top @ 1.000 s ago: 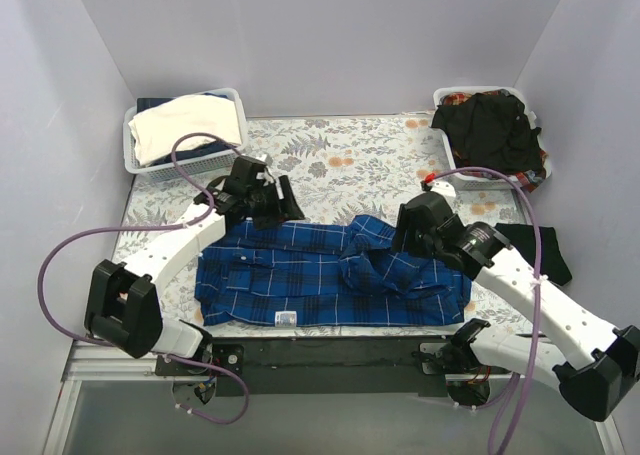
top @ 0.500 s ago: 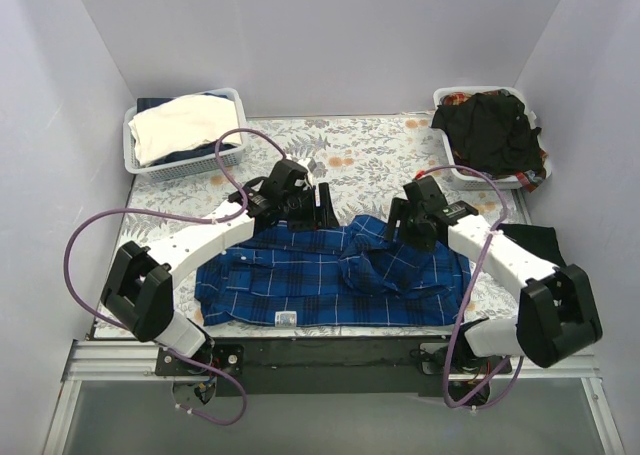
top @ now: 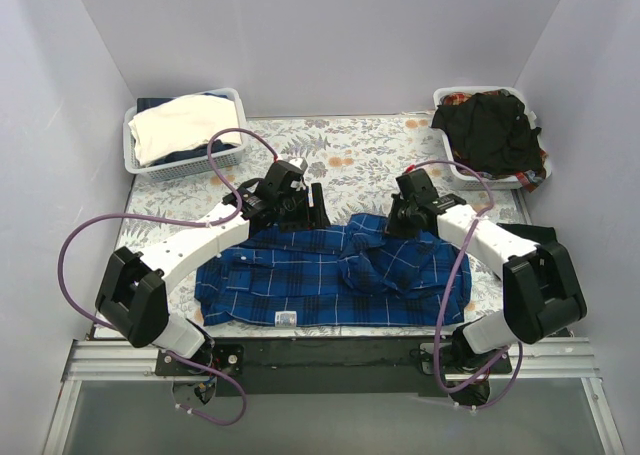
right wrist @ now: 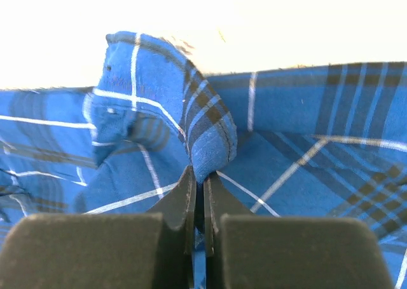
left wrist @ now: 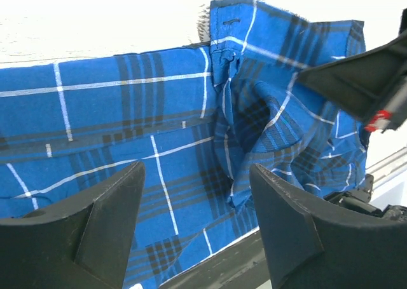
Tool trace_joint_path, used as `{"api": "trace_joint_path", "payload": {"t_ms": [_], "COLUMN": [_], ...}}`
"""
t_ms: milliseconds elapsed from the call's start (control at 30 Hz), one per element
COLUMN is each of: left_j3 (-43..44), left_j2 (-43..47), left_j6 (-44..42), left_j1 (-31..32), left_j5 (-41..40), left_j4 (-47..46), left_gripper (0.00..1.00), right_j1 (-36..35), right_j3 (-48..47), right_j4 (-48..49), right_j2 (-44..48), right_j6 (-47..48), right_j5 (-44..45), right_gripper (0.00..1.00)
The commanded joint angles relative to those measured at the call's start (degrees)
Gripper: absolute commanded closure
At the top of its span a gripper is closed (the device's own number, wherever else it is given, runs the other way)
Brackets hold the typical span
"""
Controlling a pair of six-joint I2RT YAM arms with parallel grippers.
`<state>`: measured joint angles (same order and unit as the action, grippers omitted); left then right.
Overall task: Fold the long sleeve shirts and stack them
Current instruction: Fold the shirt
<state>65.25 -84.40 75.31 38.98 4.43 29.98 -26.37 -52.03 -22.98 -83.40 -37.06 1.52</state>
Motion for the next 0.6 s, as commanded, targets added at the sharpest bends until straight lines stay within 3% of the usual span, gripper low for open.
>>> {"api": "trace_joint_path", "payload": {"t_ms": [0, 300, 567], "left_j3": [0.6, 0.5, 1.3], "left_j2": [3.2, 4.9, 4.9], "left_j6": [-1.3, -1.8, -2.6], "left_j1": [-0.2, -0.1, -0.2], "left_j5": [-3.2, -6.7, -7.1], "left_j4": [1.7, 2.8, 3.4], "left_gripper": [0.34, 0.33, 0.32], "right_j1": [0.2, 0.2, 0.2], "right_j3": [-6.3, -22.0, -30.5], "right_j4": [0.8, -5.4, -9.0], "right_j2": [4.8, 17.4, 20.1], "right_j6": [0.7, 9.2, 11.0], "right_j5": [3.2, 13.7, 13.2], "right_gripper": [0.99, 0.99, 0.99]}}
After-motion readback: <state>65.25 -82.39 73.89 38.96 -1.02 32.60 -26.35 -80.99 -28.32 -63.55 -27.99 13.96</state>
